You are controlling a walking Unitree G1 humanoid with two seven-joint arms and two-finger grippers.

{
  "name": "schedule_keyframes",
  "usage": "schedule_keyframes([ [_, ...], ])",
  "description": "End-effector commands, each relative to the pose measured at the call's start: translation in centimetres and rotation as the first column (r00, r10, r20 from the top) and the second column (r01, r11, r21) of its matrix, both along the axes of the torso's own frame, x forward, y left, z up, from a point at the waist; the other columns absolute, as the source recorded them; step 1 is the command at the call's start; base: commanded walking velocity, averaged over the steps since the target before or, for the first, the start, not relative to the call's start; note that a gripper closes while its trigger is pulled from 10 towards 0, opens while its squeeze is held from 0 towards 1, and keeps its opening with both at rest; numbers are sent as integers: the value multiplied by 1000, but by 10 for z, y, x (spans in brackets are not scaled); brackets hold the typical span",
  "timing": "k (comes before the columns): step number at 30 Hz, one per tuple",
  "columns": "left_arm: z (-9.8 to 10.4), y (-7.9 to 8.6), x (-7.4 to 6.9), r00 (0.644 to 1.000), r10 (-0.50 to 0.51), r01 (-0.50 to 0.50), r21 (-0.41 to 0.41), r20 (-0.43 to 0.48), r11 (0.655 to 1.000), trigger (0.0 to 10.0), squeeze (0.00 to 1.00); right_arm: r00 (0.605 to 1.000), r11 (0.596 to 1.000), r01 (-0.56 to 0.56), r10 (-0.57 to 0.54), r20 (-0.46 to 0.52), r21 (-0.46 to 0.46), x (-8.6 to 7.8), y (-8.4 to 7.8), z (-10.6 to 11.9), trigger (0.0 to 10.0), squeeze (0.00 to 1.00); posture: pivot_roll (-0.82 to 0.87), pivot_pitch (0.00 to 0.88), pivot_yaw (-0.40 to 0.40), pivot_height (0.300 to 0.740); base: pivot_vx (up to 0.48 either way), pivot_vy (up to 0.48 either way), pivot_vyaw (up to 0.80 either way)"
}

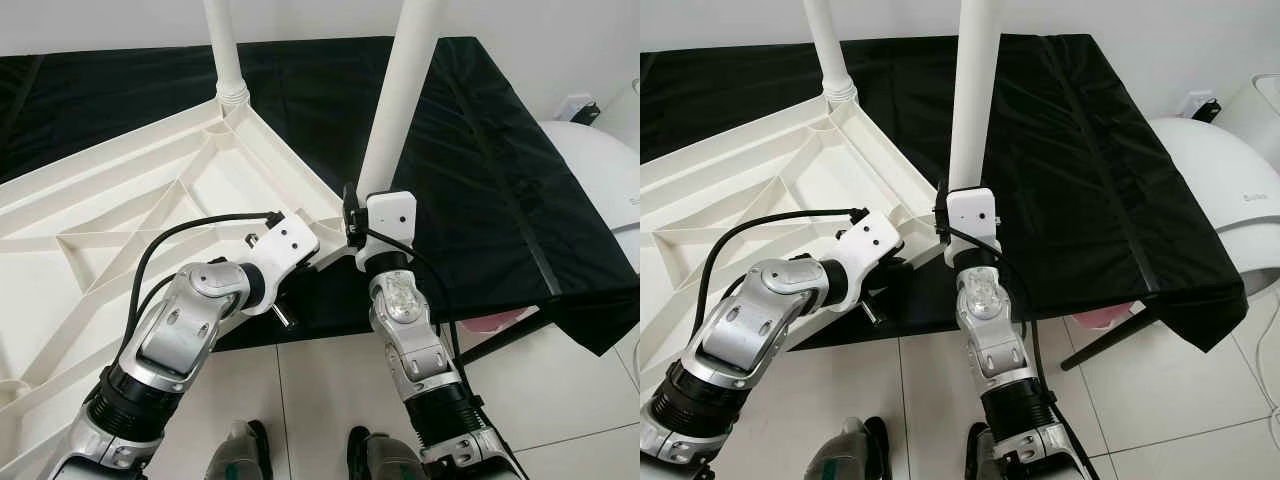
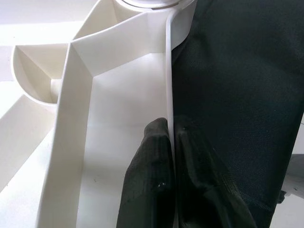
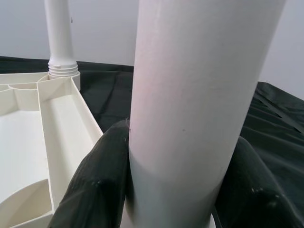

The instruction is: Building children table

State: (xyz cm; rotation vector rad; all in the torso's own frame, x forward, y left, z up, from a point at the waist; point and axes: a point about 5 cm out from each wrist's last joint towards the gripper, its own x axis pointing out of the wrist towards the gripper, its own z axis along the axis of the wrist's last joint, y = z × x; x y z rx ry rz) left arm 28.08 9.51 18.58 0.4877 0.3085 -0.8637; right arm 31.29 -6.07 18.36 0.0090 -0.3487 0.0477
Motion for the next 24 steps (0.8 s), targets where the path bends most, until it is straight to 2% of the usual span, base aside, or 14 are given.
schedule_keyframes([
  [1, 13, 1, -1, 998, 1, -1, -10, 58, 1000, 10000, 0, 989, 994, 97, -91, -119, 44, 0, -1, -21, 10000, 0, -42, 202, 4, 740, 0, 0, 0],
  [16, 13, -1, -1, 998, -5, 6, -12, 61, 1000, 10000, 0, 988, 994, 98, -92, -120, 41, -1, -2, -23, 10000, 0, -47, 199, 3, 740, 0, 0, 0],
  [17, 13, -1, -1, 998, -4, 5, -12, 61, 1000, 10000, 0, 989, 995, 93, -88, -115, 35, -1, -1, -23, 10000, 141, -44, 190, 0, 740, 0, 0, 0],
  [19, 13, -1, -1, 998, -3, 4, -11, 63, 1000, 10000, 0, 991, 996, 89, -85, -108, 27, -1, -1, -22, 10000, 47, -42, 186, 0, 740, 0, 0, 0],
  [20, 13, -1, -1, 998, -3, 4, -11, 63, 1000, 10000, 0, 991, 996, 89, -85, -108, 27, -1, -1, -22, 10000, 47, -42, 186, 0, 740, 0, 0, 0],
  [21, 14, -1, 0, 998, -3, 4, -10, 65, 1000, 10000, 0, 991, 996, 76, -72, -114, 38, -1, -1, -23, 10000, 976, -42, 186, 0, 740, 0, 0, 0],
  [24, 14, 0, 0, 998, -3, 3, -10, 66, 1000, 10000, 0, 992, 996, 80, -76, -105, 32, -2, -1, -22, 10000, 1000, -43, 182, -1, 740, 0, 0, 0],
])
